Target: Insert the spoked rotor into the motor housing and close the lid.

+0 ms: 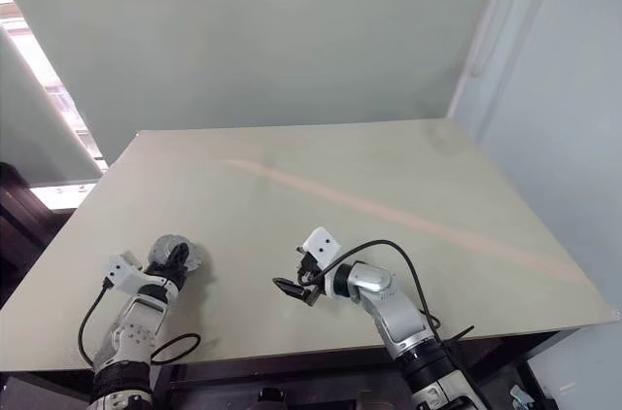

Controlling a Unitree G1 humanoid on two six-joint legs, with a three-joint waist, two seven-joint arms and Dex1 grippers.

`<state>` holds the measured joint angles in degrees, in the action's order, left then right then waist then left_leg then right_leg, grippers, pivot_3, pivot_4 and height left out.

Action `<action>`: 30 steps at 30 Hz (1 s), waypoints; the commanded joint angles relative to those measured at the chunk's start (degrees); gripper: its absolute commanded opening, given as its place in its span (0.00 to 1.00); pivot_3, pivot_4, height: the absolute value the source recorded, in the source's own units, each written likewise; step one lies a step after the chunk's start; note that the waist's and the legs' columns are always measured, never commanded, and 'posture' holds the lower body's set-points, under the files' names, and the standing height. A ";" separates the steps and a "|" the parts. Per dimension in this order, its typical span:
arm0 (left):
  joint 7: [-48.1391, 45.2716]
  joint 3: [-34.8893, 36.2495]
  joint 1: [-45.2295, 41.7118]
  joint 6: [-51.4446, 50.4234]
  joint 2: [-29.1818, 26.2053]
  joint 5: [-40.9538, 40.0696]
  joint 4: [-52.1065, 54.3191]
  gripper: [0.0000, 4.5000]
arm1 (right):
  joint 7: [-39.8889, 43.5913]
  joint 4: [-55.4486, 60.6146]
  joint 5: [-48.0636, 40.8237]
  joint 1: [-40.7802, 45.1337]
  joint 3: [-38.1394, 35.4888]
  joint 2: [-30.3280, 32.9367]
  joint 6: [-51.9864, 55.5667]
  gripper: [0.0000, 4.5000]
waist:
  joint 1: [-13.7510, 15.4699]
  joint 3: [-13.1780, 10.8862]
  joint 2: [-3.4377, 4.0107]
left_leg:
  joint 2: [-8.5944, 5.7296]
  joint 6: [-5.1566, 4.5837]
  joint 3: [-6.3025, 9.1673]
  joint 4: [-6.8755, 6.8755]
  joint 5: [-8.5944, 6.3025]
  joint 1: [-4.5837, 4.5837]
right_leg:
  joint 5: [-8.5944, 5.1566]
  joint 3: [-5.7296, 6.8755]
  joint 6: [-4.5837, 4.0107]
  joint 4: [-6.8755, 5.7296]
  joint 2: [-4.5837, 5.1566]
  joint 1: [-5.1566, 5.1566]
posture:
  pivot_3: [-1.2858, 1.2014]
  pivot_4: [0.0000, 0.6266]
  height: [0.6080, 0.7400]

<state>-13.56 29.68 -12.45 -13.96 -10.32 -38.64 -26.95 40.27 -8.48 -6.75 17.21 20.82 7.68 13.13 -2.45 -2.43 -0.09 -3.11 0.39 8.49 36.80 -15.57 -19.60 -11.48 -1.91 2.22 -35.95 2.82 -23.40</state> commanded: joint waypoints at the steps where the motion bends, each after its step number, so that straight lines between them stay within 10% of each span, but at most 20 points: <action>1: 1.14 -0.21 -1.87 2.04 -1.42 2.49 0.34 0.68 | 0.08 2.45 0.15 0.99 -0.23 -0.18 -0.64 1.00 | 0.00 0.00 0.00 | 0.01 0.00 0.00 0.01 0.00 0.01 | 0.01 0.00 0.00 -0.01 0.00 0.00 | 0.52 0.00 1.00; 6: 2.81 -0.76 -1.77 2.54 -1.72 5.65 -0.67 1.00 | 0.10 2.02 0.34 1.30 -0.08 -0.19 -0.75 1.00 | 0.01 0.01 -0.01 | 0.00 0.00 -0.01 0.03 0.00 0.01 | 0.04 0.00 0.01 -0.01 -0.01 0.01 | 0.52 0.00 1.00; 30: 20.72 -3.76 5.72 8.05 -4.41 22.32 7.56 1.00 | 0.64 -1.96 1.43 3.09 -0.61 -0.33 -2.58 1.00 | -0.38 0.08 -0.08 | 0.95 0.36 -0.35 0.09 -0.06 0.25 | 0.33 -0.17 -0.45 -0.11 -0.90 -0.01 | 0.52 0.00 1.00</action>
<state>6.61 25.57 -6.44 -5.96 -13.55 -17.30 -22.77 40.98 -11.18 -5.49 18.77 20.97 7.66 12.01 -2.82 -2.36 -0.17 -2.17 0.75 8.14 36.92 -15.64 -19.36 -11.15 -2.08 1.77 -36.06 1.92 -23.40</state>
